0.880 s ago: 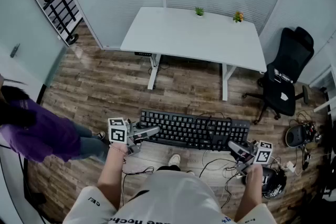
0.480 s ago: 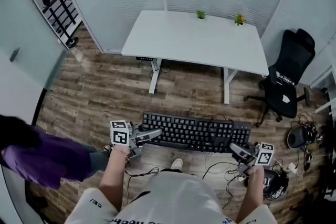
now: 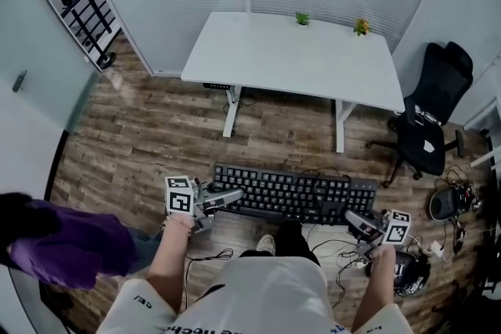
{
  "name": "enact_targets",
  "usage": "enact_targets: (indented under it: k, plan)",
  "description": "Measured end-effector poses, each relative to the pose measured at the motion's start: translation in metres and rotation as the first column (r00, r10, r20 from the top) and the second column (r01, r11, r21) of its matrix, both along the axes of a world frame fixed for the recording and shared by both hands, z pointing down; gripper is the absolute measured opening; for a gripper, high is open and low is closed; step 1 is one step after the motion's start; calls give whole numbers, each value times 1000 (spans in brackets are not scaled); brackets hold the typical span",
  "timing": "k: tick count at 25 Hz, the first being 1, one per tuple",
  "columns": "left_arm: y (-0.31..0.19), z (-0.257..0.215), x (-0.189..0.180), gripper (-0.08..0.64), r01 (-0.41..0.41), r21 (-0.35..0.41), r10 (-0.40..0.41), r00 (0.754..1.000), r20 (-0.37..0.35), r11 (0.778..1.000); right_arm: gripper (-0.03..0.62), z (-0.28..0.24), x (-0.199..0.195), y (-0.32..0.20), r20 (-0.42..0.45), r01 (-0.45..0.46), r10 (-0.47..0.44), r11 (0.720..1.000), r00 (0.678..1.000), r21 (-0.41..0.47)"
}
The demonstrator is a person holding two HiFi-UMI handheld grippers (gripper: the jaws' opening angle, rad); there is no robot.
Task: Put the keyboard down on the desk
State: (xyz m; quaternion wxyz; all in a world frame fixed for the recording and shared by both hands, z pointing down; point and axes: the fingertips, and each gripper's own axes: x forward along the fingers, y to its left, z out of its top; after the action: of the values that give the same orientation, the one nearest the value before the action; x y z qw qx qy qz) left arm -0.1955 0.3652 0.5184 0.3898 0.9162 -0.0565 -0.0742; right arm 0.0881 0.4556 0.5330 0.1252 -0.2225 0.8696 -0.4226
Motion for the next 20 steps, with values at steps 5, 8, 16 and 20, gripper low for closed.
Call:
enact_targets:
  k: [5, 8, 16, 20]
  plan:
    - [-17, 7, 8, 147, 5, -10, -5, 1000, 14, 1000, 104, 13, 9, -17, 6, 5, -5, 1000, 1000, -6]
    - [-31, 8, 15, 147, 6, -13, -6, 1000, 16, 1000, 106, 15, 17, -34, 6, 1, -1, 1000, 1000, -4]
    - [-86, 3, 40, 147, 4, -3, -4, 1000, 29, 1000, 104, 13, 40, -87, 22, -1, 1, 1000, 1000, -3]
    - [-115, 0, 58, 147, 8, -5, -7, 999, 31, 1000, 104, 9, 58, -117, 29, 5, -5, 1000, 1000, -3]
